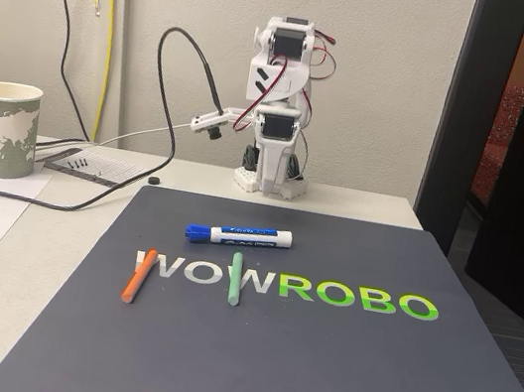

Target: Pick up the blue marker.

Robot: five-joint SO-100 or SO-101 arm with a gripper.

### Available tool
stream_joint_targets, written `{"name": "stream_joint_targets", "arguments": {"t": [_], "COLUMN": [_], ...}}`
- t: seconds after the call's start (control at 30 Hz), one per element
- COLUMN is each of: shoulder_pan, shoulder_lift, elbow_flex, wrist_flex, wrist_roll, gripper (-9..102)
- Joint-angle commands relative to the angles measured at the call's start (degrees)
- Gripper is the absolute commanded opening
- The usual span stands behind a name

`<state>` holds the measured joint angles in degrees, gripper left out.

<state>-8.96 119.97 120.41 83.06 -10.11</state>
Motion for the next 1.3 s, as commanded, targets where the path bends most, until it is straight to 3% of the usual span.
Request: {"name": "stream_joint_targets", "arguments": {"t": [0.0, 0.7, 0.97, 1.27], "shoulder_pan": [0.62, -8.79, -9.23, -7.38], "shoulder_lift": [-1.23, -9.93, -19.6, -19.34], "elbow_flex": [-4.31, -8.7, -19.86, -20.04], "wrist_flex": [1.14, -6.15, 2.72, 1.32], "wrist_roll": [-0.35, 7.47, 9.14, 8.79], "gripper": [12, 11, 12, 12]}}
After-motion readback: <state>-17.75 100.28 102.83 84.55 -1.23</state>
